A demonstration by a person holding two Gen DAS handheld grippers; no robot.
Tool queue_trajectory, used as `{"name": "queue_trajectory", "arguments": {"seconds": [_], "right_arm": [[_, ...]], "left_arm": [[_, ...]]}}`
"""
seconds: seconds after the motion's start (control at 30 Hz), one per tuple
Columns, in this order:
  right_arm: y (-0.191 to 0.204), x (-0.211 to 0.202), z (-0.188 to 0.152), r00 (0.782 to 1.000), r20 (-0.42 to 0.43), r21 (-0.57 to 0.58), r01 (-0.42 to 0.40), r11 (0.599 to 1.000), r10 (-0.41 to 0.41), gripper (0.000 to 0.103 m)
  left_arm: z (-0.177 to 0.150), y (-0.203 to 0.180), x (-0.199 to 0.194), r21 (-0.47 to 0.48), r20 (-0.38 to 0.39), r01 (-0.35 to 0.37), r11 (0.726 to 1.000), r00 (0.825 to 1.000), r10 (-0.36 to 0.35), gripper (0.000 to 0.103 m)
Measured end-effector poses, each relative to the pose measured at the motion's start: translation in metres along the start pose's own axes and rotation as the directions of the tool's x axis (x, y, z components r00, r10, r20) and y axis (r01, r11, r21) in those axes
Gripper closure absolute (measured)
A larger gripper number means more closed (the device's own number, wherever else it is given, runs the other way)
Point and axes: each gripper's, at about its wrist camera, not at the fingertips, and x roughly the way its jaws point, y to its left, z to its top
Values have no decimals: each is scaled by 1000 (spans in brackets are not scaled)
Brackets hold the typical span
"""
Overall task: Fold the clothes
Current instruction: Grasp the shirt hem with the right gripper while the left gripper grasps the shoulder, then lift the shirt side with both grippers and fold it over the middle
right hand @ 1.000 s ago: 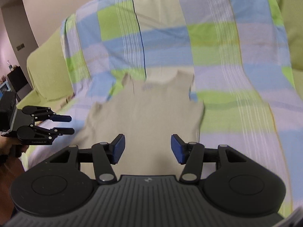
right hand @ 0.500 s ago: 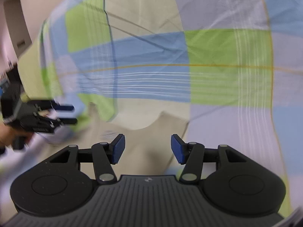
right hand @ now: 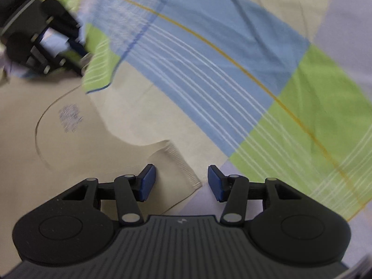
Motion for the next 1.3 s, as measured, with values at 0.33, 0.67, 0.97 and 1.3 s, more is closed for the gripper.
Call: {"name": "queue_trajectory", "arguments": {"seconds": [0.33,0.67,0.97,1.3], "right_arm": [[33,-47,0,995,65,-54,76,996,-72,100],[145,-193,-41,965,194,-227,218,949,-176,100],[247,-242,-121,982,120,-195,169,966,-148,100],[263,-252,-151,988,90,-164,141,976,-127,100]], "left_arm": [[0,-16,-36,26,24,-18,1000,1000,18,102],[11,-96,-196,82,85,12,997,996,-19,102],[-54,-211,-235,80,-19,93,992,996,-92,102],[-60,-210,-239,55,-29,83,995,996,-82,102]]}}
